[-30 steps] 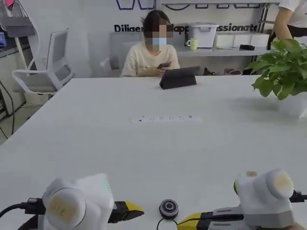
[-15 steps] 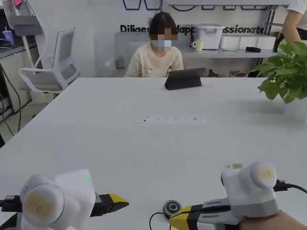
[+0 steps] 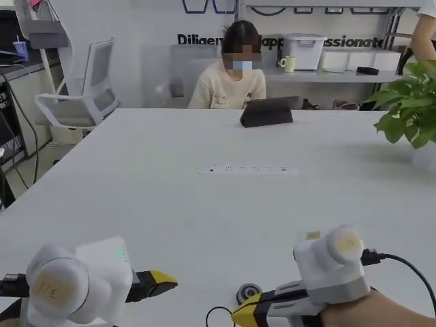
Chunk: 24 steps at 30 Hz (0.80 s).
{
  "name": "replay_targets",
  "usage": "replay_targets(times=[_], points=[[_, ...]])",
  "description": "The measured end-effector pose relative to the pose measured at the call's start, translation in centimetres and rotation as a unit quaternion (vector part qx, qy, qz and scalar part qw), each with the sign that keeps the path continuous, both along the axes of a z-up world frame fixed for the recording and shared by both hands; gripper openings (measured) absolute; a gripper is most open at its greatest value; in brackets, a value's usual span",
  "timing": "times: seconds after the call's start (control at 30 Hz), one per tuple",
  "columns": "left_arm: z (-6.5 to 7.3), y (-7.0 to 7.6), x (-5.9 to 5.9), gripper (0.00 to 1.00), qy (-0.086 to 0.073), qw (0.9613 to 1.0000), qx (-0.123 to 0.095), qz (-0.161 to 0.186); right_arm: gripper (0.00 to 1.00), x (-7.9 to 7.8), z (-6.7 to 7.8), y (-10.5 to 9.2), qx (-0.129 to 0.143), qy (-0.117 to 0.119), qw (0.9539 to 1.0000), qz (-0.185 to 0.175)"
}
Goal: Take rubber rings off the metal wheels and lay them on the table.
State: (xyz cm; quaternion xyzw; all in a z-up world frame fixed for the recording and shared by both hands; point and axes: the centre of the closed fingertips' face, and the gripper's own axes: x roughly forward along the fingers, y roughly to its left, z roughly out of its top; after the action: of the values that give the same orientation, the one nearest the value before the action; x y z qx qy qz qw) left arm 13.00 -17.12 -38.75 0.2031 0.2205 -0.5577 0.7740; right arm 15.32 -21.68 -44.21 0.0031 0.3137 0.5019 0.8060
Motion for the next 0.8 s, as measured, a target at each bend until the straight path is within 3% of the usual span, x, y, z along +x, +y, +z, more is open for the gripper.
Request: replay_targets(times=[0.47, 0.8], points=[[-0.3, 0.2, 0.0, 0.56, 0.003, 1.0000, 0.001, 0.002, 0.00, 0.7, -1.2, 0.2, -0.029, -0.012, 0.9995, 0.001], [-0.5, 0.1, -0.1, 0.56, 0.006, 1.0000, 0.004, -0.001, 0.12, 0.8, -0.8, -0.2, -0.025, -0.025, 0.9994, -0.006]])
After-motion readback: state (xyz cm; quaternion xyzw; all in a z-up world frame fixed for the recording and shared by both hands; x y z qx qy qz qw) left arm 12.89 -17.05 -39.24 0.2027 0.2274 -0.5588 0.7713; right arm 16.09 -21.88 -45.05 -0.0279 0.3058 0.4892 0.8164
